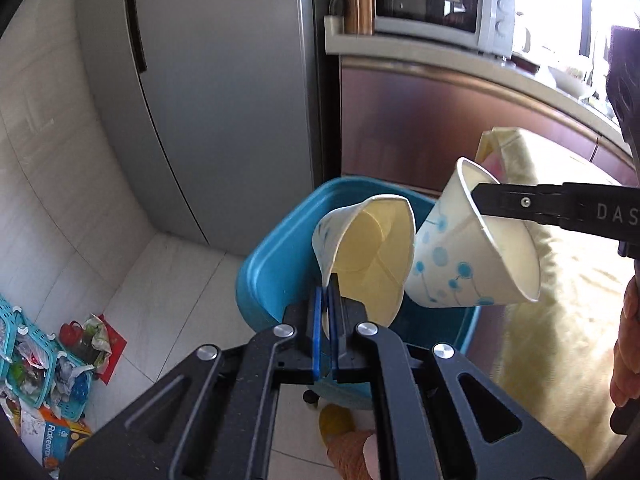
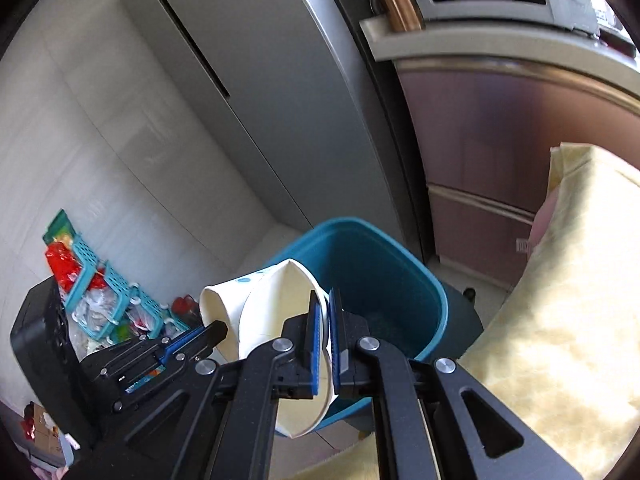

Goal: Collect trash
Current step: 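Carry both cups over the teal bin and open both tools to drop them, then move both open tools back to the trash on the table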

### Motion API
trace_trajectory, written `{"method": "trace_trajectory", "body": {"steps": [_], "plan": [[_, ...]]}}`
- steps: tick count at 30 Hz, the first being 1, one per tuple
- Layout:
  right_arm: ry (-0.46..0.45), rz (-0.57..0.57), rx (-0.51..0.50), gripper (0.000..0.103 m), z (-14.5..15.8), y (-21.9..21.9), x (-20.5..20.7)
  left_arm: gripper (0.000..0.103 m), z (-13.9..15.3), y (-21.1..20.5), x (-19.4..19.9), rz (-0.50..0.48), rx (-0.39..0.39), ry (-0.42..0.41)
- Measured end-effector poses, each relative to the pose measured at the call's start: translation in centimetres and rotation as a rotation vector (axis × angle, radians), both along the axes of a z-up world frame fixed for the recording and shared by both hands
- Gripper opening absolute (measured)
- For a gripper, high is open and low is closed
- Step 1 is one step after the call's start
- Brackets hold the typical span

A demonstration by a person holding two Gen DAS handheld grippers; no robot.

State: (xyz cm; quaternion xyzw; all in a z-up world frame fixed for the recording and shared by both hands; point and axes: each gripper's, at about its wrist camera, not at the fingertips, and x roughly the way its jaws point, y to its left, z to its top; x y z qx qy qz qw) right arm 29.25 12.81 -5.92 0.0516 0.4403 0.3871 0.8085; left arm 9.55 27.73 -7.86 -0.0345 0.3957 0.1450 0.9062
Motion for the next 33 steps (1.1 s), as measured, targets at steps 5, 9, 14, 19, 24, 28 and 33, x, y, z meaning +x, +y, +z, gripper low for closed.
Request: {"method": "trace_trajectory", "body": {"steps": [5,9,14,19,24,28,33], "plan": [[0.035,-0.025,-0.052,0.009,-1.7,1.2,0.6,0.004,-1.7,0.3,1.5,0.0,-0.033,0.045],[0.055,-0.049,-0.056,0.011,-2.6,0.4,1.0,0.012,-2.8,0.5,2.0,-0.009,-0.063,0.06],[0.054,-0.068,-0.021,0.016,-2.3,-1.6,0.7,0.018,-2.7,0.0,1.7,-0.018,-0.084,0.039],[0.015,-0.059,0.035,0.033,-0.2,-5.6,-1.4,0.047,-0.3,-2.1,-0.2,-0.065,-0.072,-0.065],[-0.111,-0.086,0.06,0.049,3.0,-11.3,-6.0,0.063,2.6,-6.8,-2.3,-0.209,-0.079,-0.18],[-0.184,-0.153,0.067,0.052,4.7,-16.7,-9.6,0.068,4.0,-11.4,-3.4,-0.365,-0.112,-0.23],[-0.253,-0.32,0.04,0.052,5.7,-23.9,-13.4,0.07,4.5,-17.6,-3.3,-0.543,-0.142,-0.229]]}}
